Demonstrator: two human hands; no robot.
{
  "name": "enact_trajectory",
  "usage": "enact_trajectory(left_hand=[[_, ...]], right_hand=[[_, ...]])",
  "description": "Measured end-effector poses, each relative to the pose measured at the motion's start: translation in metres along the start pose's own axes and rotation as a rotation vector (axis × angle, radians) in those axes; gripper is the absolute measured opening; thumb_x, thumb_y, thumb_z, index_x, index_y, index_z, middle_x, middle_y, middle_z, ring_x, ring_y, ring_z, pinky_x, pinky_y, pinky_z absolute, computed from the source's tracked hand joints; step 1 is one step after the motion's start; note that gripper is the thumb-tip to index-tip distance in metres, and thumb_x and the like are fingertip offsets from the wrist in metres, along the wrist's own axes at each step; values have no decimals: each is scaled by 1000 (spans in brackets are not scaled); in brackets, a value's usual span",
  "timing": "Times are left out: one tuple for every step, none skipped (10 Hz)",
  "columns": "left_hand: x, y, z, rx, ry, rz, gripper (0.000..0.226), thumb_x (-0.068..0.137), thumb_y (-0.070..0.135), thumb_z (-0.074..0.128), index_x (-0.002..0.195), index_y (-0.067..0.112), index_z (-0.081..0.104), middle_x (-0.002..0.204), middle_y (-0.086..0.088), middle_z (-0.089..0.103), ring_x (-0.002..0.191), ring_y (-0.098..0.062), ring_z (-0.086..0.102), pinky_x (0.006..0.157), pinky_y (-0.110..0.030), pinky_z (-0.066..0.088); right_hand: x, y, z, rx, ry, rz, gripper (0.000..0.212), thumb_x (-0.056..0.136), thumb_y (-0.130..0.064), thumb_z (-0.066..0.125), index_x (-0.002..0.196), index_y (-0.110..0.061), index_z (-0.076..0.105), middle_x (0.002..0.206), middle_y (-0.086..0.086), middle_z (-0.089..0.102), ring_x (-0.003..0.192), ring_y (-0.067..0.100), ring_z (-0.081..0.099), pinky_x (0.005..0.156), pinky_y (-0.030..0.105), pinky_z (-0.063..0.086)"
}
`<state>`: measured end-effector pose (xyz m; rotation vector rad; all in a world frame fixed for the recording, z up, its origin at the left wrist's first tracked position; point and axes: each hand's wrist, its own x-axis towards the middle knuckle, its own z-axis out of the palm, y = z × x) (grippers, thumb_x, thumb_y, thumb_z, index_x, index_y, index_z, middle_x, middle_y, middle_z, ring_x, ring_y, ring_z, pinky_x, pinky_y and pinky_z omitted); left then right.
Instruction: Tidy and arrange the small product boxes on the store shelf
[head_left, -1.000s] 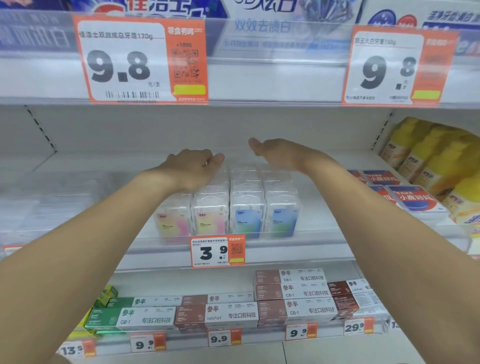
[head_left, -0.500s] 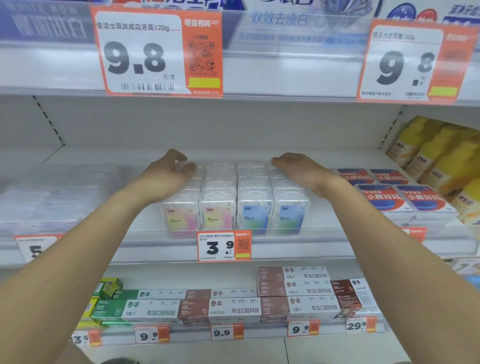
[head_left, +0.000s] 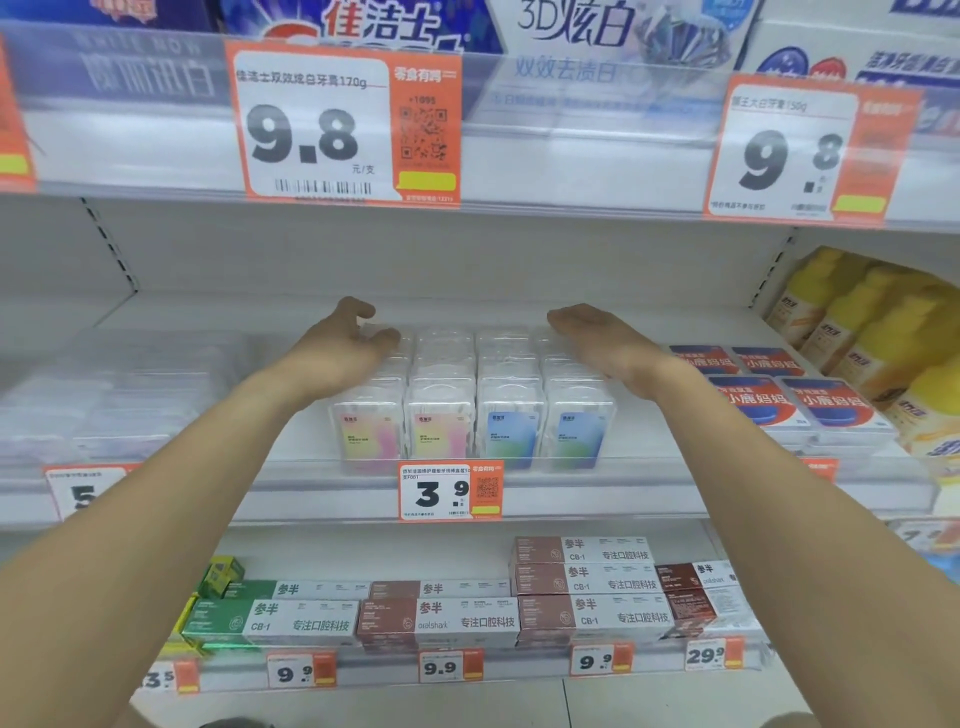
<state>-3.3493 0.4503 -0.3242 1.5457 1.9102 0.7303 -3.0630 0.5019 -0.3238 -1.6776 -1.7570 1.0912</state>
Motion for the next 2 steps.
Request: enact_trajectory(left_hand=[[-1,2,-4,-90,25,17,51,91,42,55,137,24,39,130,-2,53,102,-23,59,85,-29,42],[-13,9,-10,-45,123,83,48,91,40,57,134,22,43,131,-4,54,107,-23,58,83,-29,41]], right_hand=[[-1,0,-9,68,75,-21,26,99,-43,46,120,-30,55,122,-8,58,101,16,55,68,26,44],[-7,5,-17,86,263,-95,32,97,-30,47,114,-8,64,121,13,65,106,32,61,87,38,50]])
